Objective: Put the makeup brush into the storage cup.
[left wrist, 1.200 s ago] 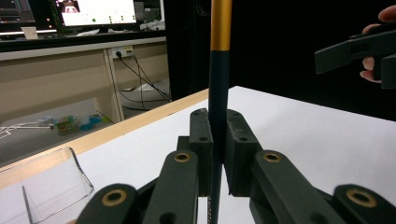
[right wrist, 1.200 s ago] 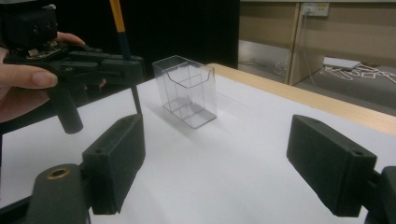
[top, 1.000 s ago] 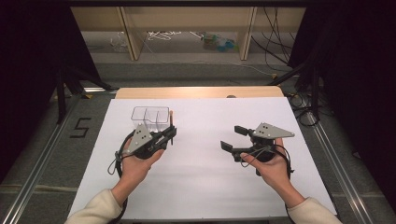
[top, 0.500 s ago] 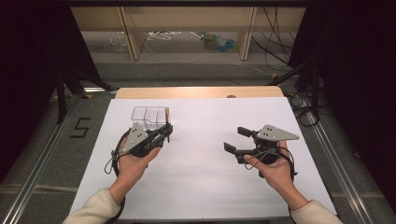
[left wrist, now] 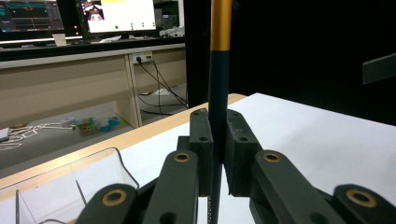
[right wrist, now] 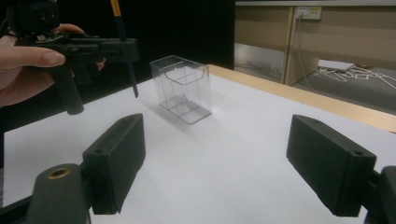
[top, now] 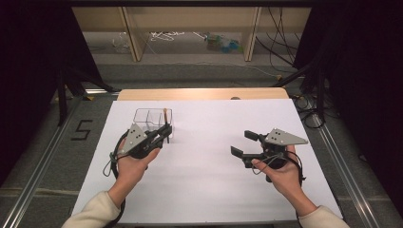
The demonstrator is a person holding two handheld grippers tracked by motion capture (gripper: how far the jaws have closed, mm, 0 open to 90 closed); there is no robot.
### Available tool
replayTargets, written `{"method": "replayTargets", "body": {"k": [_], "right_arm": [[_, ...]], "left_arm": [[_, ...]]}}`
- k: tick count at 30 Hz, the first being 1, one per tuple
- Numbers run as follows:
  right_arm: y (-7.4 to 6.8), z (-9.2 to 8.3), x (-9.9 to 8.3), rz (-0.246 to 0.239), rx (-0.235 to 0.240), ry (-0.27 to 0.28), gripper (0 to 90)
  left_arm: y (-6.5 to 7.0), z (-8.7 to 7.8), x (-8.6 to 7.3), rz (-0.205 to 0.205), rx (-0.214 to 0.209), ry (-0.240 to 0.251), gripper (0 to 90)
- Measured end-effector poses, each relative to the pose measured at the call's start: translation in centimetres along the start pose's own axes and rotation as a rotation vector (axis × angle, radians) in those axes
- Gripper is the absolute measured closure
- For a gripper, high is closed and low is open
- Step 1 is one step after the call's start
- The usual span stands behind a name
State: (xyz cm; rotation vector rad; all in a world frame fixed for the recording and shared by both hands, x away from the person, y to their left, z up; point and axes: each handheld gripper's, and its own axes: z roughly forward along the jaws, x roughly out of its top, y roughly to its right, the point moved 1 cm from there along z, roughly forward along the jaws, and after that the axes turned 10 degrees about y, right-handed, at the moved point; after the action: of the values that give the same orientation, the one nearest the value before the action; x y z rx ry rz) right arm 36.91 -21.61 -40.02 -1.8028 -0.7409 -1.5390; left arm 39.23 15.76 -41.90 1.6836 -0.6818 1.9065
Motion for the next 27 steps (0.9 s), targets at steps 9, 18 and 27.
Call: {"method": "replayTargets", "body": {"k": [9, 18, 27], "right_arm": [[0.10, -0.37, -0.12, 0.002, -0.005, 0.004, 20.4], [0.16, -0.67, -0.22, 0.004, -0.002, -0.005, 20.4], [0.25, -0.94, -0.28, 0.003, -0.010, 0.006, 20.4]], "left_arm": [[-0.22, -0.08, 0.01, -0.007, 0.007, 0.002, 82.7], [-0.59, -0.26, 0.08, -0.002, 0.019, 0.003, 82.7], [-0.97, -0.38, 0.12, 0.007, 0.028, 0.004, 82.7]]}}
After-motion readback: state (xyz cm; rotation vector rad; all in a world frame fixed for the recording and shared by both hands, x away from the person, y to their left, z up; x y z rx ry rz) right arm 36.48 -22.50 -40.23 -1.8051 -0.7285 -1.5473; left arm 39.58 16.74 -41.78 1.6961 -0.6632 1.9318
